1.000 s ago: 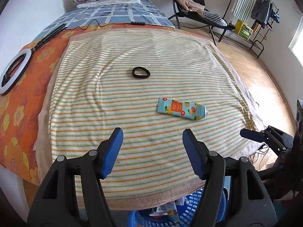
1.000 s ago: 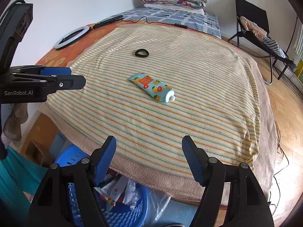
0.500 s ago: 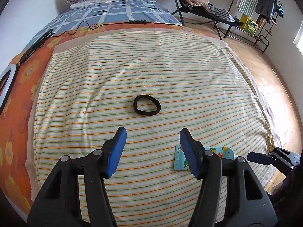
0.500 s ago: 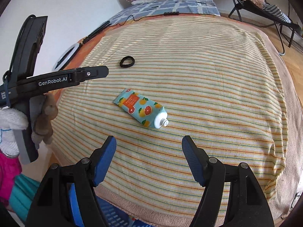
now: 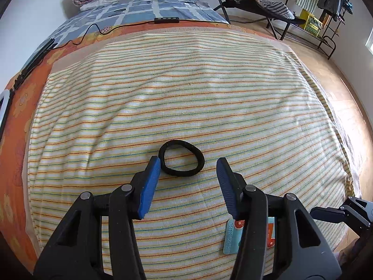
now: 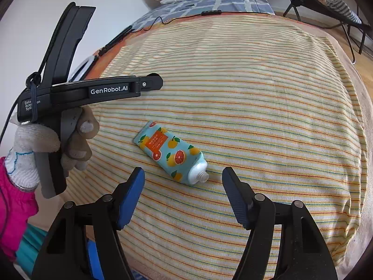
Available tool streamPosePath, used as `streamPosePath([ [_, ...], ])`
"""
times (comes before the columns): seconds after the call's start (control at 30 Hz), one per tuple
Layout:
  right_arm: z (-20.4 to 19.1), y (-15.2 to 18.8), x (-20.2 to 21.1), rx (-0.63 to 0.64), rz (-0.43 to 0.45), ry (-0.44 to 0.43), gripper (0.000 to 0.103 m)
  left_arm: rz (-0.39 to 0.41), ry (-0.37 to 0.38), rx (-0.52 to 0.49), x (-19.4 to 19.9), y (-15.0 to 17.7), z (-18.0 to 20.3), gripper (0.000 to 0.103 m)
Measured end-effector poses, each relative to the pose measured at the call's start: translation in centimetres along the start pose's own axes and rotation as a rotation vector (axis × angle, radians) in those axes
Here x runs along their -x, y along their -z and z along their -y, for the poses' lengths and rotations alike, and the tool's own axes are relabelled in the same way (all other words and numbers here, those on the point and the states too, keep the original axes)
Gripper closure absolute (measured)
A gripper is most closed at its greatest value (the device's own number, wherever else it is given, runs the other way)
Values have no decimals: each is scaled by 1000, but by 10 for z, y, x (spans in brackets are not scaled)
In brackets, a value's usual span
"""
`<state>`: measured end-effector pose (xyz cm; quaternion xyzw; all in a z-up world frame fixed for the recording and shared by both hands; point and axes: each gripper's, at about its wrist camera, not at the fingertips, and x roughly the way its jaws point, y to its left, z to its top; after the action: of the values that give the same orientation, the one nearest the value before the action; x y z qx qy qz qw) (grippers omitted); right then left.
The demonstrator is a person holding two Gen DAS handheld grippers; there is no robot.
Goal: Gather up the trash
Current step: 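Grasp the black hair tie with the left tool while the right tool grasps the orange-patterned tube, then carry the hair tie and orange tube over the blue basket with both tools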
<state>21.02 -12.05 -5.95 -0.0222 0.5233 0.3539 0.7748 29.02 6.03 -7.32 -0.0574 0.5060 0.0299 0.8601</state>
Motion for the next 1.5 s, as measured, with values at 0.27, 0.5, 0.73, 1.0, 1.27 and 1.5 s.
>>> streamPosePath([
  [0.27,0,-2,-6,-17,-17,-7,43,0,-33,-10,-4,2,-3,66],
  [0.5,5,-3,-10,-30,-18,6,70,8,-29,28,-2,0,-17,96],
  [0.73,13,-3,-8,-41,-1,3,84,36,-39,41,8,1,-24,98],
  [1.0,8,2,10,5,60,29,85,64,-30,42,29,6,-27,98],
  [1.27,-9,-1,29,72,131,66,86,82,-28,20,60,24,-22,98],
  [1.5,-19,5,51,102,171,75,86,95,-4,-12,91,46,-9,98],
])
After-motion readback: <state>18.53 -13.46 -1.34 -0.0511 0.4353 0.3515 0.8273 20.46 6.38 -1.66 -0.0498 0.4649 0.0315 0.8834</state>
